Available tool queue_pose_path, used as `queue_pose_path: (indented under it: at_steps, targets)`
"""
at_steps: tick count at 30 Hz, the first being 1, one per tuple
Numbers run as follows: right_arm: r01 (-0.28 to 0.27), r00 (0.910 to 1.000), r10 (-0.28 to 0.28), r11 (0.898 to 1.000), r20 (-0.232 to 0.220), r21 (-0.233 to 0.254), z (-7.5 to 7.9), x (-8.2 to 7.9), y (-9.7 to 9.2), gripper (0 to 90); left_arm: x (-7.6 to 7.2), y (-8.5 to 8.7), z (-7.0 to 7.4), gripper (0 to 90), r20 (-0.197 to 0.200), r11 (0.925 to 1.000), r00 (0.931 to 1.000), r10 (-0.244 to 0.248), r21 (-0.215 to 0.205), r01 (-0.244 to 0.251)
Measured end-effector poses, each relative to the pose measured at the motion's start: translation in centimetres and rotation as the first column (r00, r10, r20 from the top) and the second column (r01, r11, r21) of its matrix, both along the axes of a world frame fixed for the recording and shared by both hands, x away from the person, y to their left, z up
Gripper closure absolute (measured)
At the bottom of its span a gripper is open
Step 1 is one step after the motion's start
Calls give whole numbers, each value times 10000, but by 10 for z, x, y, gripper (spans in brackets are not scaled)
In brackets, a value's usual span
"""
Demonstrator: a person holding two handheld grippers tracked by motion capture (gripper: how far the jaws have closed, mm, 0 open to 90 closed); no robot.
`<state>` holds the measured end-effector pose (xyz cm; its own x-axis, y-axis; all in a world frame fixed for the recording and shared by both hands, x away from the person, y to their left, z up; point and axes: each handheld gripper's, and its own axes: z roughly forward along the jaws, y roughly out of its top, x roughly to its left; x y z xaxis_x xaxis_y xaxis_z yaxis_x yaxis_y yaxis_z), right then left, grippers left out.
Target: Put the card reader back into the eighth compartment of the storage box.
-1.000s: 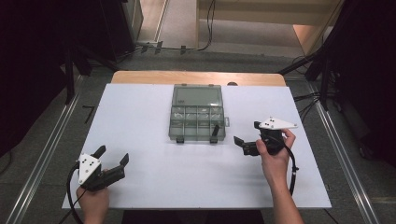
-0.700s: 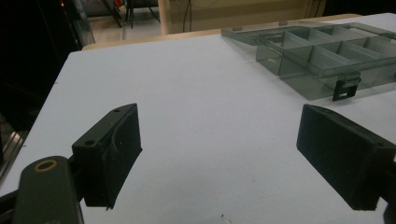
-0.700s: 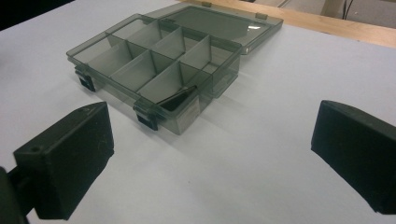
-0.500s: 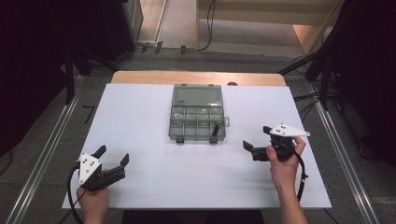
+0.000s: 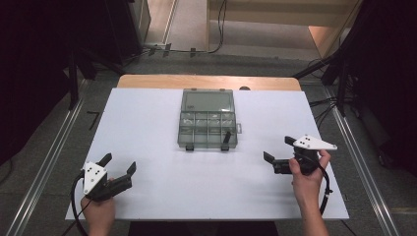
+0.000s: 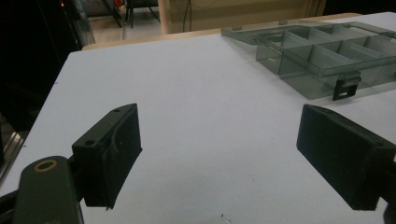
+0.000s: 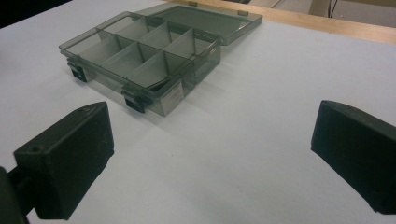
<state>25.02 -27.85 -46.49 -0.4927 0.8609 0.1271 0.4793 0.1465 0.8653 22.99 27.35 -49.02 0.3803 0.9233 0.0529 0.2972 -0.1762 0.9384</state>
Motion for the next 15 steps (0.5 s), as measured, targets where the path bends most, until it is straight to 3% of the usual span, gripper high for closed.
queue_pose_path:
  at_steps: [15]
  targets:
    - [378, 9993, -378, 9993, 31, 8, -1, -12, -20, 0, 0, 0, 0, 142, -1, 10000, 10000, 22, 11, -22]
